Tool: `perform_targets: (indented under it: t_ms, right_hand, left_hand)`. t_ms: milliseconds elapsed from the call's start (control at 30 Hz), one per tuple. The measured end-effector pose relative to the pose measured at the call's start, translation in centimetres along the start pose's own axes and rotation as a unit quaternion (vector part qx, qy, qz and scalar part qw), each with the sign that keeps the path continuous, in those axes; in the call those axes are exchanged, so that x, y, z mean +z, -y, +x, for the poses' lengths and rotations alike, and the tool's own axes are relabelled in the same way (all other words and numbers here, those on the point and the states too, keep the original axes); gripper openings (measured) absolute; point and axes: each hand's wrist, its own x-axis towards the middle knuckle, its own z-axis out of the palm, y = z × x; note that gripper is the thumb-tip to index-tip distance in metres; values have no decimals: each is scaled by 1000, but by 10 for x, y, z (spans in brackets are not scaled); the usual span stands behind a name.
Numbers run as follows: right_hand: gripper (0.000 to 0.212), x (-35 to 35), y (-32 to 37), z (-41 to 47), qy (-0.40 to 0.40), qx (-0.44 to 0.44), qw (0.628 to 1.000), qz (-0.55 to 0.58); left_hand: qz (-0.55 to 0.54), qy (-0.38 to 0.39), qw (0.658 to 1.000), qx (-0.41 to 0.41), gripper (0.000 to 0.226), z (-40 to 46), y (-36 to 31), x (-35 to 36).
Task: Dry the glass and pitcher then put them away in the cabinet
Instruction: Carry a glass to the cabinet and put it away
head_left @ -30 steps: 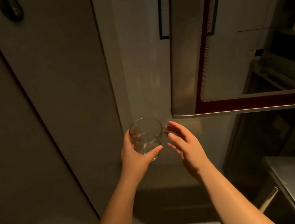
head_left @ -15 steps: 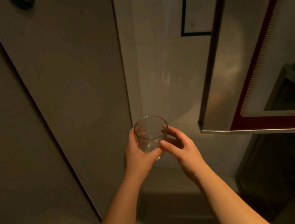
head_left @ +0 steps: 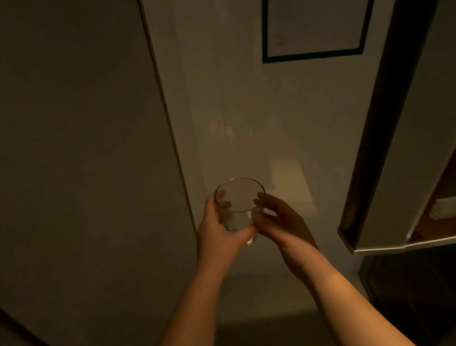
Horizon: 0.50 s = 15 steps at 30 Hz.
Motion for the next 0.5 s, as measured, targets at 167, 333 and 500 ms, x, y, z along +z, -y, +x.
perform_targets:
  t_ms: [167,333,500]
  right_hand:
    - [40,-10,-10,26,-31,-7,999,-33]
    - [52,-21,-22,55,-69,-18,997,-43]
    - [52,-53,-34,96,-107,0,994,-16]
  left_hand:
    - [59,40,997,22,51,33,7,19]
    - [1,78,996,40,72,63,17,40]
    - [-41,112,993,7,76,104,26,77]
